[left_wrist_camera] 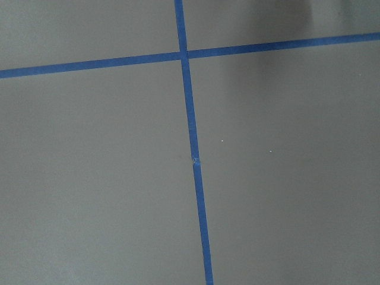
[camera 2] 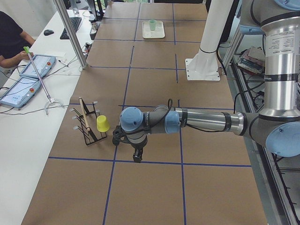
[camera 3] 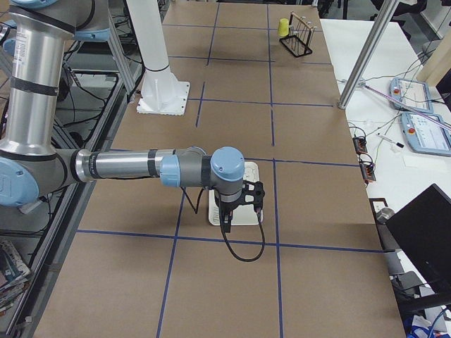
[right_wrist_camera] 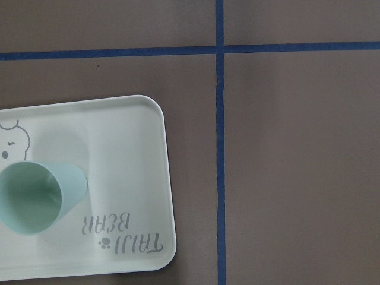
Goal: Left arm grabs green cup and hands to right arm on tray
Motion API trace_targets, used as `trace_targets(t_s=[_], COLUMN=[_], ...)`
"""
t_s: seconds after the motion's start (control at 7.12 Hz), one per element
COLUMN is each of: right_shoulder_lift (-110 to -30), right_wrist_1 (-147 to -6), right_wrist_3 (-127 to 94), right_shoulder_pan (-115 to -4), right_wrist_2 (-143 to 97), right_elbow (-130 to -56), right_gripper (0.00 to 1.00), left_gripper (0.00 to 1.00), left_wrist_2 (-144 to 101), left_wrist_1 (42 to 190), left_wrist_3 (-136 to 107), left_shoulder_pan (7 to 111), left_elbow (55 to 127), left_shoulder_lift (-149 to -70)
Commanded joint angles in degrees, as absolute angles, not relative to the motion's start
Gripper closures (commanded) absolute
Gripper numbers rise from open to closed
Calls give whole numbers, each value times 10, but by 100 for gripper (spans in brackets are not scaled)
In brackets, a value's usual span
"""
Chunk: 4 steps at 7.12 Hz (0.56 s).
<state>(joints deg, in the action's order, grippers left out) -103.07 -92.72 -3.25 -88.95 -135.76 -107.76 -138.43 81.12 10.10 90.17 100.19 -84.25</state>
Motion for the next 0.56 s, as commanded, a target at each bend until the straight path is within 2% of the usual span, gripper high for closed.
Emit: trace_targets(t_s=[0.0, 0.42], right_shoulder_lift=[-1032, -1033], right_wrist_1=[-927, -926], right_wrist_3=[-33, -33], right_shoulder_pan=[-889, -889], right_wrist_2=[-1358, -1357], right_elbow=[-1078, -1078], right_gripper=[0, 0], left_gripper=[0, 0], left_wrist_2=[-1384, -1390], left_wrist_1=[811, 811], left_wrist_3=[101, 100], left_shoulder_pan=[902, 901], left_elbow=[1003, 1012], left_shoulder_lift=[-842, -847])
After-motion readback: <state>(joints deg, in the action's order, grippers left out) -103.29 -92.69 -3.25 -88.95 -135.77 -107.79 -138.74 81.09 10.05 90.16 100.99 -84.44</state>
